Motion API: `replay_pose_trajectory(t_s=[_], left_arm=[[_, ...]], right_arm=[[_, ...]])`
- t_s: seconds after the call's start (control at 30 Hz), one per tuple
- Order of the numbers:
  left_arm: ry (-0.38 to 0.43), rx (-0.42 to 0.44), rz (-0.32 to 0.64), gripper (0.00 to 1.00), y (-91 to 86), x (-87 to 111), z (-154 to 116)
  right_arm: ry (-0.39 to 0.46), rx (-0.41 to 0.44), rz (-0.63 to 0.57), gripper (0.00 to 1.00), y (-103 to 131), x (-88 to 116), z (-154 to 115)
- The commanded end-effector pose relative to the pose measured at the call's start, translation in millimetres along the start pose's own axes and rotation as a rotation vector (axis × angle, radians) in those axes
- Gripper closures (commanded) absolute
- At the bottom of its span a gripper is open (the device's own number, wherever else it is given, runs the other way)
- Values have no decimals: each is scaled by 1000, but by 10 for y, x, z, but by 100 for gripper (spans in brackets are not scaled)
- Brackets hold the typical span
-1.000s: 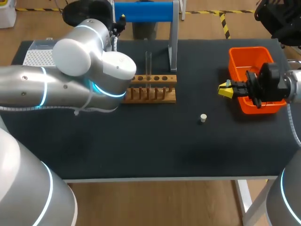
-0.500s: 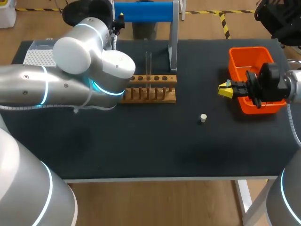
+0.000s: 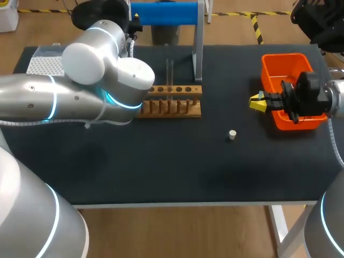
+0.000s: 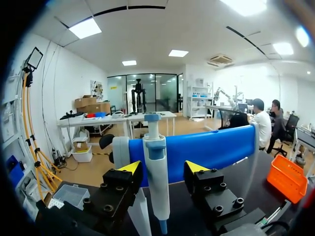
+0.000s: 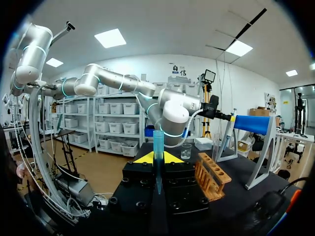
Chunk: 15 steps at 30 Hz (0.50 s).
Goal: Invert the test tube, pick up the pipette, mount the tip to pipette, aspirate from beaker and dispense into the tube, eject the tip, return the pipette, and cap with the stopper.
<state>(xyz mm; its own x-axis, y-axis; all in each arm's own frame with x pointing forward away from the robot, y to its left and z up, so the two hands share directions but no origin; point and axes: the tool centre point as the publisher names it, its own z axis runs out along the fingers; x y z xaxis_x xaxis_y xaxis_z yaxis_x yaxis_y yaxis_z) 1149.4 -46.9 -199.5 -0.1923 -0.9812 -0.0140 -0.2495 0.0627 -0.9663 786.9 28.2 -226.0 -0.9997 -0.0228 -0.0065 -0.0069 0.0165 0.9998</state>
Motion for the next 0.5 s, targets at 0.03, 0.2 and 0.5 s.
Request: replay_pose_trajectory(t_s=[0.03,0.2,0.5], left_arm=[[-2,3,-3,49,18,11,48],[-3,6,-2,45,18,10,67],[-7,15,-7,41,21,4,94]], right_arm=[[-2,1,-1,100,1,9,0],[-2,1,-1,100,1,9,0],[-2,1,-1,100,1,9,0]])
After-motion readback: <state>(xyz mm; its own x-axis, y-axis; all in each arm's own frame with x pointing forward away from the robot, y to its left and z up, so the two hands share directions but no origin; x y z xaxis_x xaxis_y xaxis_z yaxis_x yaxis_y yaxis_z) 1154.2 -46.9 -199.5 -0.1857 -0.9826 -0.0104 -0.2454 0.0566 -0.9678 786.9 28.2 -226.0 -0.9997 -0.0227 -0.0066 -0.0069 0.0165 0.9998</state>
